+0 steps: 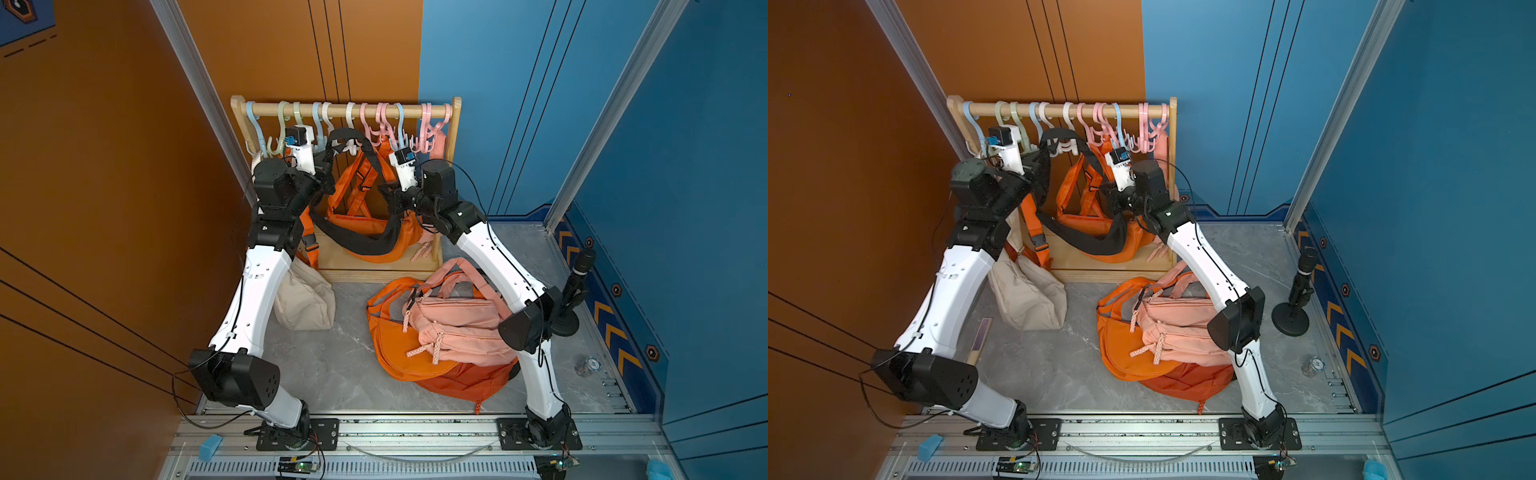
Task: Take the bag off the hook
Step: Pick up the bag from the hook, then place the bag inside the bag.
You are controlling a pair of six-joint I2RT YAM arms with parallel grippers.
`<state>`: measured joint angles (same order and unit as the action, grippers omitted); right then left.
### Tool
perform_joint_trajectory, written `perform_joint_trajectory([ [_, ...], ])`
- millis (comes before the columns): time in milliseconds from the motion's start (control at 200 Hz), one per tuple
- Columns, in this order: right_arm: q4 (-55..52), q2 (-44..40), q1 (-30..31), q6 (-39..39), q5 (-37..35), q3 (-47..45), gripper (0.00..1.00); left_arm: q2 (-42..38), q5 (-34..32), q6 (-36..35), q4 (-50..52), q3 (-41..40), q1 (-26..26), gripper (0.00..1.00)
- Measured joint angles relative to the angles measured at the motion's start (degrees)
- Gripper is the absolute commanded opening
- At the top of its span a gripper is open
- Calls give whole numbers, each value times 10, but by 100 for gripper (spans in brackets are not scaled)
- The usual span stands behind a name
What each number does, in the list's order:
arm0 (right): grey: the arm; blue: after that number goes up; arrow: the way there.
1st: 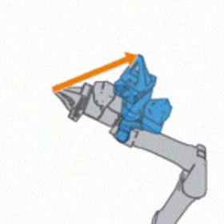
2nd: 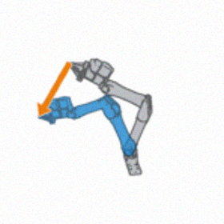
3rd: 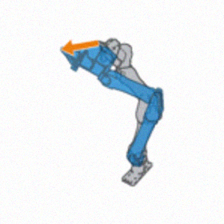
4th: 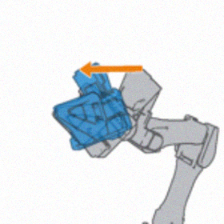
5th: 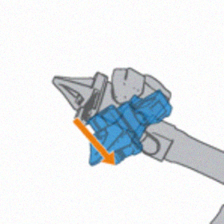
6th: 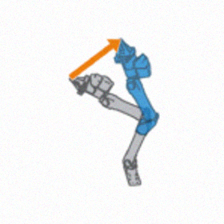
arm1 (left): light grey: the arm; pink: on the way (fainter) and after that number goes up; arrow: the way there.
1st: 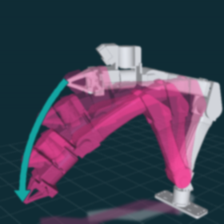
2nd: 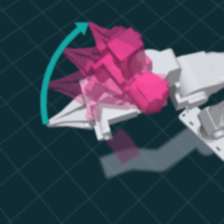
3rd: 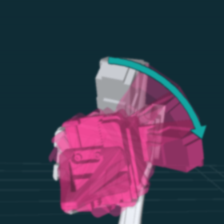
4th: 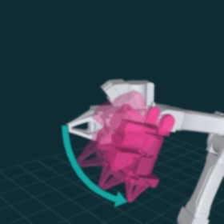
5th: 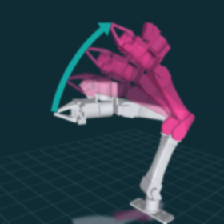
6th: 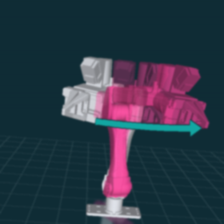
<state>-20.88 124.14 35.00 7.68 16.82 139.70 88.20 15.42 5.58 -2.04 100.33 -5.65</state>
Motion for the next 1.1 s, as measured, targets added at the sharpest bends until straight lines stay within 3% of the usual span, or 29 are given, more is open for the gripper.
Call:
perform_joint_trajectory([
  [180, -6, -72, 14, -2, -17, -72, 0, -60, -4, -13, 22, -17, -16, 0],
  [511, 39, -289, 45, -33, -50, -284, 0, -173, 3, -59, 27, -104, -83, 0],
  [711, 64, -408, 63, -41, -85, -431, 0, -216, 4, -102, 49, -147, -158, 0],
  [1101, 56, -608, 109, -65, -165, -573, 0, -293, -19, -184, 78, -175, -297, 0],
])
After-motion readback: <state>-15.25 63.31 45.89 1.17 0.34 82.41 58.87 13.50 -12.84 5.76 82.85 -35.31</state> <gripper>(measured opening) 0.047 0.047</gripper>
